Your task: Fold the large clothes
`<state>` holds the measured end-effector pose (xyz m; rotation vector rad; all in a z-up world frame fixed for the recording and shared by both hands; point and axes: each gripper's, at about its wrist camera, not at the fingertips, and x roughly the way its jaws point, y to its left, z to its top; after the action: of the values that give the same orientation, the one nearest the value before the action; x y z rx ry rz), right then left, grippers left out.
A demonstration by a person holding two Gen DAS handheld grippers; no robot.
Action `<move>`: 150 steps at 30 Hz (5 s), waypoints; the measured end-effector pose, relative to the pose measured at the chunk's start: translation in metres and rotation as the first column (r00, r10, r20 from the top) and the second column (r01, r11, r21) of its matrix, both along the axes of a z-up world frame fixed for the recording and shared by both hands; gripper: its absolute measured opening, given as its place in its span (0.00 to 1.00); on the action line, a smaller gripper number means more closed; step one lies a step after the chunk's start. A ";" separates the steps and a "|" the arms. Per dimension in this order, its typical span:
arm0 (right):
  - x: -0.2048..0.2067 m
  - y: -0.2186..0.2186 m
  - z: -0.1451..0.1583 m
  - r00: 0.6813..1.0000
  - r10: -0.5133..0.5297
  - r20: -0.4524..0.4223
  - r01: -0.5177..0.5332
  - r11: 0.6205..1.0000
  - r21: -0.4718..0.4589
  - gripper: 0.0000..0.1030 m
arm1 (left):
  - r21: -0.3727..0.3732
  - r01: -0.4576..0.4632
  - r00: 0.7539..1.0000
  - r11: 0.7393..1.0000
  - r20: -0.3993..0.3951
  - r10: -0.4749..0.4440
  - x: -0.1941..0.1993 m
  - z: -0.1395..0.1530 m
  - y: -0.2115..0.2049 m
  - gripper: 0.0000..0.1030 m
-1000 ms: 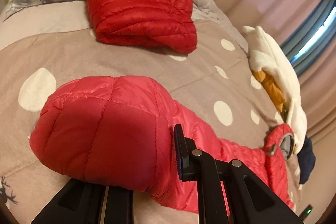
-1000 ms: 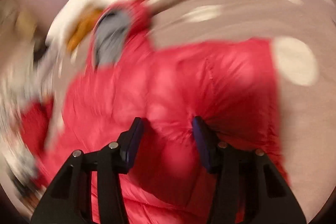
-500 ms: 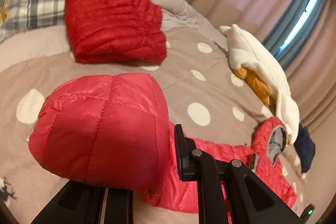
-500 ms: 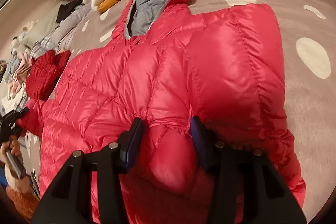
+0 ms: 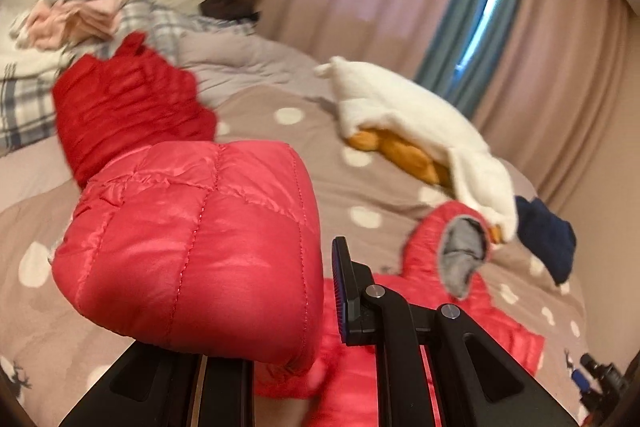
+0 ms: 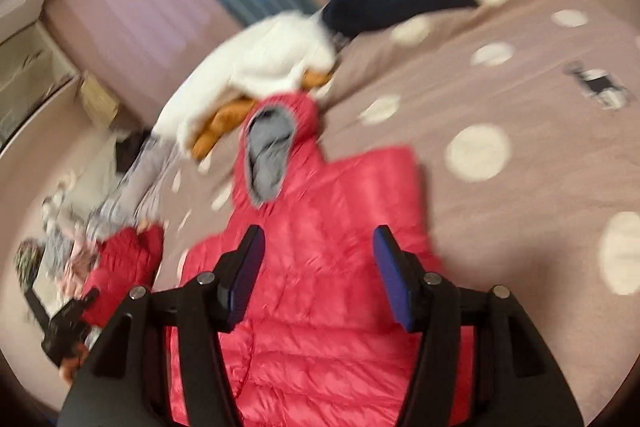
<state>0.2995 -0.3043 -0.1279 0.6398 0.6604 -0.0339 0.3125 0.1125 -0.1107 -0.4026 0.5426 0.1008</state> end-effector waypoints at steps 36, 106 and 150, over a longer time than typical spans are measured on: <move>0.041 0.050 -0.047 0.984 0.096 -0.149 -0.099 0.995 -0.011 0.74 | -0.082 0.153 0.980 0.985 -0.115 -0.161 -0.011 -0.018 -0.082 0.91; 0.074 0.055 -0.108 0.975 0.121 -0.187 -0.187 0.902 -0.390 1.00 | 0.324 0.244 0.952 0.914 -0.262 -0.161 0.058 -0.144 -0.135 1.00; 0.280 0.063 -0.018 0.962 0.189 -0.195 -0.234 0.941 -0.243 0.98 | 0.130 -0.040 0.995 0.991 -0.087 0.052 0.028 -0.055 -0.048 1.00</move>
<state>0.5795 -0.2411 -0.1457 0.3068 0.8699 0.0248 0.3407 0.0645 -0.1654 -0.2860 0.6127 0.1982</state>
